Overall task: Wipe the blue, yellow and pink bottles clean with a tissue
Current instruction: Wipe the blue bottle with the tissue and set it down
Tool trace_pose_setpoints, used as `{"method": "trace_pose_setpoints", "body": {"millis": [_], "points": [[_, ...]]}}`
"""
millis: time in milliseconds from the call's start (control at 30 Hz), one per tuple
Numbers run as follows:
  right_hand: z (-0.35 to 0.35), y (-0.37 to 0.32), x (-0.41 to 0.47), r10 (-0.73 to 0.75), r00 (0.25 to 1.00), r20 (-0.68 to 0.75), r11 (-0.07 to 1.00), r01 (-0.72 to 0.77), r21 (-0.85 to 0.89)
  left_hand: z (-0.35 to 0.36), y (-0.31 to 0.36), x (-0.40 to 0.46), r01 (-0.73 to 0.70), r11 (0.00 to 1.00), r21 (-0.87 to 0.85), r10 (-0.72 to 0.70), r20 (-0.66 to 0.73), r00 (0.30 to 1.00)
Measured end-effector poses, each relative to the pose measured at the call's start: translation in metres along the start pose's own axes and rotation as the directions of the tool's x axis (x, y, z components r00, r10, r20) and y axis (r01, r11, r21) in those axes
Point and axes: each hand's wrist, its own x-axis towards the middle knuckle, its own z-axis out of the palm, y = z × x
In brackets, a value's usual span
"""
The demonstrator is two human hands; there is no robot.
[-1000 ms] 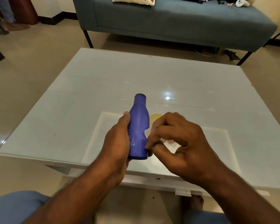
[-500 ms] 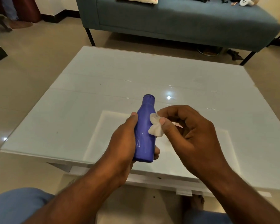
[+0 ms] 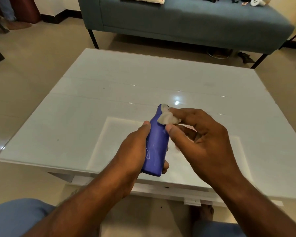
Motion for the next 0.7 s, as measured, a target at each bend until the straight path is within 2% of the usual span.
{"method": "trace_pose_setpoints", "body": {"millis": [167,233,300,367,433,500,633,700], "points": [[0.001,-0.003,-0.006,-0.203,0.951,0.232,0.973,0.223,-0.063,0.001,-0.001,0.000,-0.091,0.987,0.133,0.109,-0.141,0.984],[0.003,-0.002,-0.009,-0.246,0.930,0.272,0.960,0.273,-0.066,0.000,-0.002,0.002,-0.085,0.969,0.231,0.128,-0.178,0.976],[0.003,0.001,-0.007,-0.233,0.949,0.213,0.961,0.258,-0.100,0.001,-0.003,-0.001,-0.080,0.954,0.290,0.125,-0.142,0.982],[0.000,0.003,-0.001,-0.177,0.982,0.071,0.977,0.184,-0.110,0.003,-0.004,-0.003,-0.101,0.938,0.330,0.124,-0.048,0.991],[-0.007,0.004,0.005,-0.121,0.992,-0.048,0.987,0.115,-0.112,0.004,-0.003,-0.008,-0.040,0.970,0.239,0.034,0.030,0.999],[-0.010,0.003,0.008,-0.099,0.993,-0.059,0.990,0.092,-0.110,0.004,-0.001,-0.009,0.004,0.979,0.205,-0.013,0.046,0.999],[-0.002,0.000,-0.005,-0.138,0.972,0.191,0.988,0.149,-0.046,0.009,0.007,-0.008,-0.056,0.991,0.121,0.063,-0.055,0.996],[0.001,0.000,-0.005,-0.127,0.970,0.209,0.988,0.142,-0.058,0.007,0.006,-0.007,-0.029,0.996,0.082,0.037,-0.097,0.995]]}}
